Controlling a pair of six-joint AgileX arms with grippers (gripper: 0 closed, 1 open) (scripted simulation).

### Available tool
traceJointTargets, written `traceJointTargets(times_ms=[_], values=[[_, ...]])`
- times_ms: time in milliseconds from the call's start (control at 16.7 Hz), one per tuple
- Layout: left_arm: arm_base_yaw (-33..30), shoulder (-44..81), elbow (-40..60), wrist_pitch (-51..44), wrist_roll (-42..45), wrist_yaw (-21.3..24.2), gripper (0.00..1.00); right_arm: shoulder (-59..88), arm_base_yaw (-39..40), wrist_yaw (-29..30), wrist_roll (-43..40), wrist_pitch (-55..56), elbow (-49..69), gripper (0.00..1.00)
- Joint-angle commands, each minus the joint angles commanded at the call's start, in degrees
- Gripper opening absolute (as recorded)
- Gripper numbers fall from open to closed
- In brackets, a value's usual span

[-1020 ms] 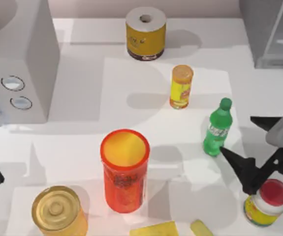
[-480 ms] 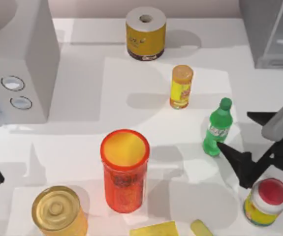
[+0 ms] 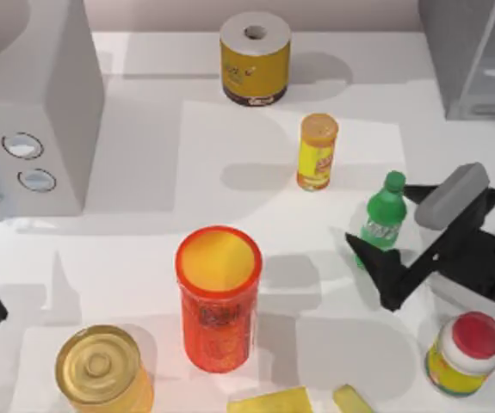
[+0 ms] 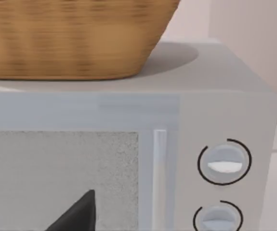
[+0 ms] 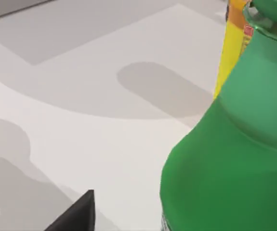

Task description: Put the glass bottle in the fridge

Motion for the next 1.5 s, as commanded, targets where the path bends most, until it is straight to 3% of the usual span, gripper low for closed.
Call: traceJointTargets(times_ms=[360,1140,1500], values=[[0.0,0.0,0.0,0.0,0.0,0.0,1.0,1.13,1.7,1.47,0.51,0.45,0.64,1.0],[0.0,0.0,0.0,0.0,0.0,0.0,1.0,1.13,1.7,1.47,0.51,0.45,0.64,0.03],[0.0,0.0,0.0,0.0,0.0,0.0,1.0,1.13,1.7,1.47,0.51,0.45,0.64,0.01]])
